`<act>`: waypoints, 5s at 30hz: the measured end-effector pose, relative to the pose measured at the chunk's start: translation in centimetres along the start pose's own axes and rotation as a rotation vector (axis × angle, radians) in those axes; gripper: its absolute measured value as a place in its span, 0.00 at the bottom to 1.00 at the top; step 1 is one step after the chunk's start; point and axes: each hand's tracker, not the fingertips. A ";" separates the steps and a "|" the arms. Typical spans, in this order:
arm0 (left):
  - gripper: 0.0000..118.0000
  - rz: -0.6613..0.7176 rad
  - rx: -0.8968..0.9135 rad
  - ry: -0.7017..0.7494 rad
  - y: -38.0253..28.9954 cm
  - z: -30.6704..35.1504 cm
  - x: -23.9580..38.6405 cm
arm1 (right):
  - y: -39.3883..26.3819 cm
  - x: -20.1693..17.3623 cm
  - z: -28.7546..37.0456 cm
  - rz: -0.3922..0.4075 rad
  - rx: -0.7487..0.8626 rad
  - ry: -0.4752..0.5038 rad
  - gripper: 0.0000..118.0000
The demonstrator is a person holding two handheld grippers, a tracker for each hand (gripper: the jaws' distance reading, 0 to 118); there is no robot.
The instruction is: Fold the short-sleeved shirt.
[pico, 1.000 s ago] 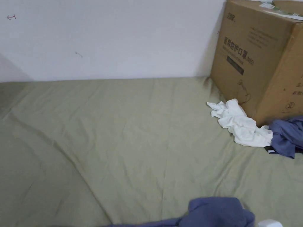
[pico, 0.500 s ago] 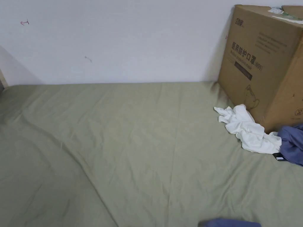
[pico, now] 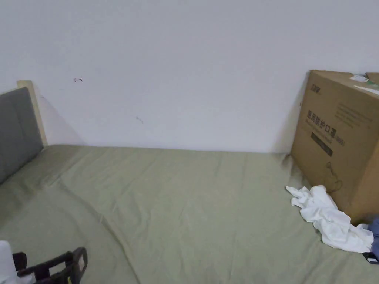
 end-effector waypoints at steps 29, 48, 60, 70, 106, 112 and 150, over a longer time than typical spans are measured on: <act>1.00 -0.028 -0.144 -0.035 -4.1 1.2 -3.7 | 7.4 -11.2 28.0 -0.006 0.977 -0.083 0.01; 1.00 0.517 -0.724 -0.389 -21.6 -18.8 -22.7 | 5.0 -11.4 27.8 -0.027 0.881 0.010 0.04; 1.00 0.759 -0.826 -0.782 -24.6 -21.7 -23.2 | 4.7 -9.8 25.5 -0.141 0.791 0.084 0.04; 0.12 0.615 -0.793 -0.772 -25.3 -20.7 -20.1 | 4.0 -9.9 23.3 -0.182 0.730 0.097 0.04; 0.07 0.106 -0.734 -0.110 -2.5 -13.2 -11.6 | 4.5 -6.9 25.0 -0.205 0.872 0.064 0.15; 0.07 0.020 -0.838 -0.195 -8.1 -16.6 -0.4 | 4.2 -6.9 25.8 -0.183 0.886 0.053 0.15; 0.54 -0.269 -0.642 0.027 -26.4 -15.0 13.4 | -1.1 -5.4 23.5 -0.319 0.759 0.058 0.15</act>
